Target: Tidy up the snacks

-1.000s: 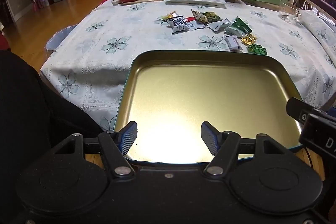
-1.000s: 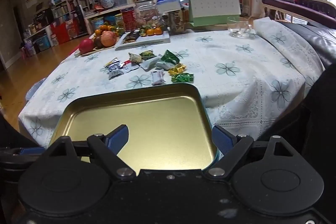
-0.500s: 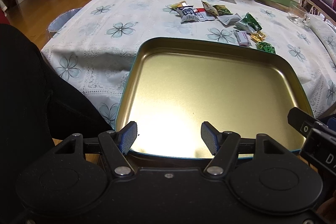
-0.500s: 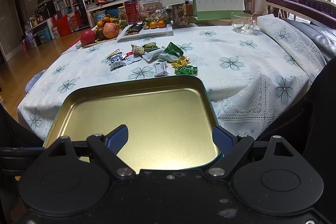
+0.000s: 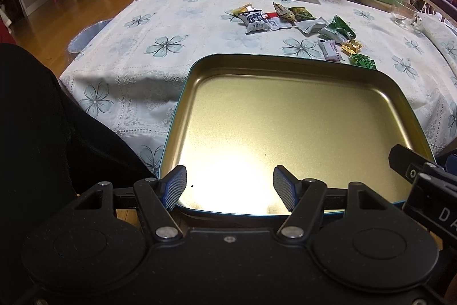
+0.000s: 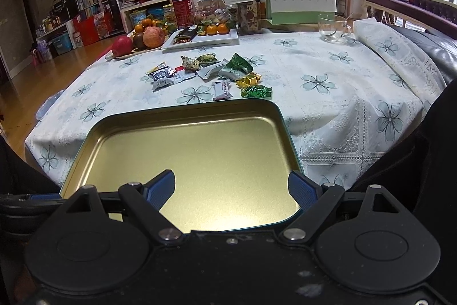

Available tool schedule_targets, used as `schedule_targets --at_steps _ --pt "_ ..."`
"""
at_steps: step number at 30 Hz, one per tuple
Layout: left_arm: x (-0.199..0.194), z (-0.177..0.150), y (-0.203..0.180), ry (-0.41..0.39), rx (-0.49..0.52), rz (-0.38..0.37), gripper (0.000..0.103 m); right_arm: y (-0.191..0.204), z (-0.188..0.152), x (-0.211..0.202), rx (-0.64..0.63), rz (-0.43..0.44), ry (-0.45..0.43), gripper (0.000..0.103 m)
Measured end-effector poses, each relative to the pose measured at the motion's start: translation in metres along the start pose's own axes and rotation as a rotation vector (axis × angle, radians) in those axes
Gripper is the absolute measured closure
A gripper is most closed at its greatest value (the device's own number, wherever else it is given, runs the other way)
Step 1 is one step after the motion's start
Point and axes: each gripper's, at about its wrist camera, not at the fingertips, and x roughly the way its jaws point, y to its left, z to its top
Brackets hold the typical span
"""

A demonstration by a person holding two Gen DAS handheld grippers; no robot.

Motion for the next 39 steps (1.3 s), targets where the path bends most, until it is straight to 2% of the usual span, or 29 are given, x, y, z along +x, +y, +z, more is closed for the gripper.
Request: schedule_targets --at_steps 20,27,30,35,39 --pt "-0.001 -0.001 -0.003 -0.005 0.023 0.005 0.034 0.000 -0.001 0.003 -0.003 -0.015 -0.010 0.015" --pt "-0.009 -0.002 -0.011 -0.034 0.076 0.022 0.033 -0.002 -0.004 -0.001 0.052 -0.041 -0.056 0.016" --pt "-0.013 -0.002 -0.014 -0.038 0.089 0.033 0.033 0.000 -0.002 -0.001 0.031 -0.045 -0.052 0.016" --pt "-0.014 0.006 -0.012 0.021 0.073 0.008 0.034 0.003 0.004 0.000 -0.018 -0.023 -0.026 0.019" --pt "-0.010 0.019 -0.009 0.095 0.069 -0.008 0.034 0.004 0.017 0.008 -0.051 0.022 0.031 0.019"
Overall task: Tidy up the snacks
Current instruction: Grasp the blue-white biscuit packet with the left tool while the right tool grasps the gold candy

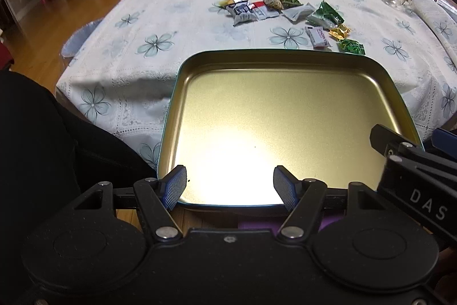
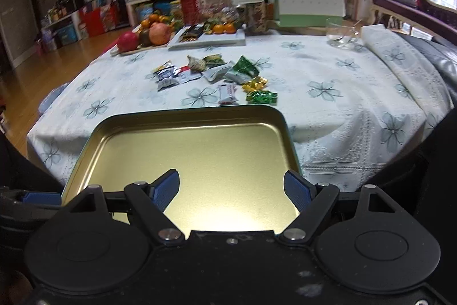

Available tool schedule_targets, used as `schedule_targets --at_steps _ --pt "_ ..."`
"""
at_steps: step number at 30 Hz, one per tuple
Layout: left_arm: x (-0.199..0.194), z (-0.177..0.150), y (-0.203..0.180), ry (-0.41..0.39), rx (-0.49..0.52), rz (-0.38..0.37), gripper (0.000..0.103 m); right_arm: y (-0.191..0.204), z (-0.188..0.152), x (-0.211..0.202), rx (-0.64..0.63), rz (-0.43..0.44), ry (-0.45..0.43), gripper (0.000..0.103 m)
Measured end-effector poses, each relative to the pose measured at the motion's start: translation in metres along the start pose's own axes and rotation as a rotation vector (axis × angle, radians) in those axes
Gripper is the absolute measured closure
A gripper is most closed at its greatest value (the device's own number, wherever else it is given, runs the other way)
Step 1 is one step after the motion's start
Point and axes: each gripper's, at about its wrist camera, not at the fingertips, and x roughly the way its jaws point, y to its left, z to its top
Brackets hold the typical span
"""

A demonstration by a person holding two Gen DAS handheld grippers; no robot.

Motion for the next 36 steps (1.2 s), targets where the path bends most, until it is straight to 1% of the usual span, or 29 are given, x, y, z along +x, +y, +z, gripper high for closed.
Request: schedule_targets --at_steps 2,3,4,8,10,12,14,17,20,25,29,31,33,36 --pt "0.003 0.010 0.001 0.040 0.013 0.000 0.034 0.000 0.010 0.006 -0.017 0.025 0.044 0.020" --pt "0.004 0.016 0.000 0.058 0.021 -0.007 0.037 0.000 0.017 0.009 -0.026 0.038 0.065 0.020" --pt "0.005 0.021 0.000 0.070 0.030 -0.020 0.037 -0.001 0.023 0.013 -0.032 0.052 0.078 0.020" --pt "0.008 0.046 -0.002 0.078 0.042 -0.039 0.037 -0.002 0.050 0.024 -0.063 0.071 0.086 0.021" --pt "0.010 0.061 -0.002 0.079 0.043 -0.051 0.037 -0.004 0.068 0.035 -0.078 0.082 0.115 0.021" --pt "0.014 0.078 -0.002 0.085 0.035 -0.057 0.037 -0.009 0.084 0.047 -0.073 0.096 0.141 0.027" --pt "0.021 0.094 0.000 0.094 0.023 -0.064 0.037 -0.015 0.097 0.059 -0.050 0.096 0.162 0.031" --pt "0.035 0.118 0.003 0.104 0.005 -0.079 0.038 -0.028 0.121 0.085 0.010 0.099 0.228 0.032" --pt "0.052 0.144 0.006 0.107 0.010 -0.097 0.039 -0.040 0.141 0.112 0.068 0.107 0.275 0.035" --pt "0.085 0.184 0.009 0.103 -0.004 -0.069 0.040 -0.059 0.175 0.160 0.163 0.112 0.322 0.035" --pt "0.112 0.213 0.009 0.106 -0.002 -0.064 0.040 -0.075 0.201 0.198 0.255 0.081 0.343 0.035" --pt "0.125 0.226 0.010 0.111 -0.016 -0.066 0.040 -0.081 0.211 0.217 0.290 0.070 0.369 0.035" --pt "0.137 0.236 0.011 0.120 -0.028 -0.075 0.040 -0.087 0.218 0.239 0.328 0.066 0.414 0.035" --pt "0.155 0.250 0.011 0.143 -0.038 -0.083 0.040 -0.090 0.219 0.261 0.388 0.070 0.476 0.035"
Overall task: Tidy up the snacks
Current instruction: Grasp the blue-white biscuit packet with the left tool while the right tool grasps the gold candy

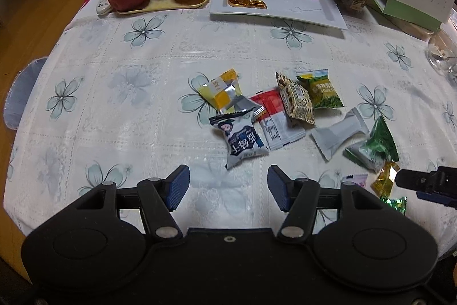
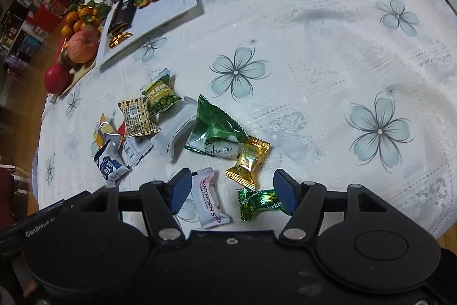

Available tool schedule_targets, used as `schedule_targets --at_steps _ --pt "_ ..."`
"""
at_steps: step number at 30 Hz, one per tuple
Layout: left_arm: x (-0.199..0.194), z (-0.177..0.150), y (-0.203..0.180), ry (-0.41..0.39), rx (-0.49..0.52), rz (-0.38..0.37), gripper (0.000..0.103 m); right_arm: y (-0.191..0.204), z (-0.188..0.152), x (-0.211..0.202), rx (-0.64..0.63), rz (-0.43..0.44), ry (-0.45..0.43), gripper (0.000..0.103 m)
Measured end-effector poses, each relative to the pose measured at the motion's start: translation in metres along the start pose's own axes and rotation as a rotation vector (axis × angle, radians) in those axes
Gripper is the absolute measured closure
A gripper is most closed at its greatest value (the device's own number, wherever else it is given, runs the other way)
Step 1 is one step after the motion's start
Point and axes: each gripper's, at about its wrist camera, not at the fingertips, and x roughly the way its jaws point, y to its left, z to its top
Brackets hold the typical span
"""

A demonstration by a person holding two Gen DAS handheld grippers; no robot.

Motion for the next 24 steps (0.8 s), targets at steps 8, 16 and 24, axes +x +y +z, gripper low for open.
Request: schedule_targets --at_steps 8,16,24 --pt "0.029 0.024 -0.003 0.050 -0.007 -0.007 0.040 0.006 0.006 0.037 0.015 -0.085 0.046 0.049" --pt "0.046 0.032 -0.010 0.076 -0.022 0.008 0.040 0.013 0.007 0.050 -0.012 -0.137 0.034 0.068" --pt "0.064 0.041 -0.014 0.072 -0.067 0.068 0.040 0.016 0.003 0.046 -0.057 -0.124 0.050 0.081"
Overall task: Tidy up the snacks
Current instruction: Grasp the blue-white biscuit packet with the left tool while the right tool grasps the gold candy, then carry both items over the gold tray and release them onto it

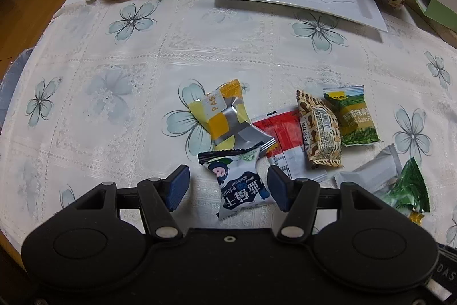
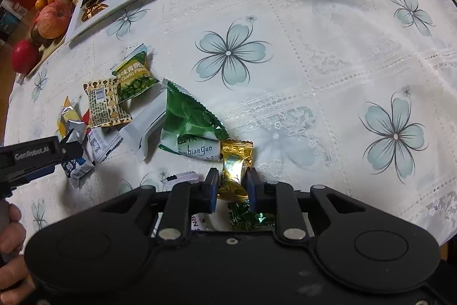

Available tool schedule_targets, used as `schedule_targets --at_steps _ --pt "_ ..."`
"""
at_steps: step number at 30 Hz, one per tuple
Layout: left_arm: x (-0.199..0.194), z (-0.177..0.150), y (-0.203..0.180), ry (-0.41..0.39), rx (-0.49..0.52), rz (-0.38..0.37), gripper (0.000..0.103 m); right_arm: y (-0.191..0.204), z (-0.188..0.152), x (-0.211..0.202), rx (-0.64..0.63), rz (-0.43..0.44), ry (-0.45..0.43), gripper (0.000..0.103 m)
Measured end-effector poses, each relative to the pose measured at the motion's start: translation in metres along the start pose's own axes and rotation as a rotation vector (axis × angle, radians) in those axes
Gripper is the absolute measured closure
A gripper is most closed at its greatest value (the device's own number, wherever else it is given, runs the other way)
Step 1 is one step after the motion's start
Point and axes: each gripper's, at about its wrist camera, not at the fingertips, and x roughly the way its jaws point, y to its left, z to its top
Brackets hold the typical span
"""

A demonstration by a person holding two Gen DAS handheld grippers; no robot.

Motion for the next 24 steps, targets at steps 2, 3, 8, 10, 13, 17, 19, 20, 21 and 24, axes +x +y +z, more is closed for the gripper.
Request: schedule_targets --at_steps 2,3,8,10,13,17,19,20,21,24 --pt "0.004 0.002 -0.001 0.003 -0.015 0.008 0.041 -0.001 0.000 -0.004 0.002 0.012 -0.003 0.081" --pt "0.006 0.003 -0.001 0.010 -0.018 0.006 0.047 -0.002 0.000 -0.006 0.003 0.018 -0.005 0.081" --pt "0.009 -0.001 0.001 0.053 -0.041 -0.047 0.063 -0.006 0.002 -0.021 0.002 0.047 -0.033 0.081" --pt "0.006 -0.002 0.004 0.054 -0.053 -0.051 0.063 -0.006 0.003 -0.026 0.004 0.062 -0.041 0.081" --pt "-0.004 -0.005 0.008 0.050 -0.070 -0.063 0.064 -0.006 0.002 -0.033 0.009 0.084 -0.059 0.081" --pt "-0.029 -0.015 0.011 0.015 -0.048 -0.100 0.064 -0.007 0.000 -0.046 0.006 0.142 -0.102 0.081" --pt "-0.042 -0.025 0.011 -0.004 -0.024 -0.114 0.064 -0.008 -0.003 -0.055 0.000 0.185 -0.134 0.081" --pt "-0.049 -0.031 0.011 -0.014 -0.012 -0.124 0.064 -0.008 -0.005 -0.059 -0.006 0.203 -0.149 0.081" --pt "-0.056 -0.037 0.012 -0.024 -0.003 -0.137 0.064 -0.007 -0.008 -0.065 -0.017 0.223 -0.171 0.081" --pt "-0.077 -0.054 0.014 -0.063 0.020 -0.174 0.064 -0.005 -0.019 -0.083 -0.059 0.276 -0.241 0.081"
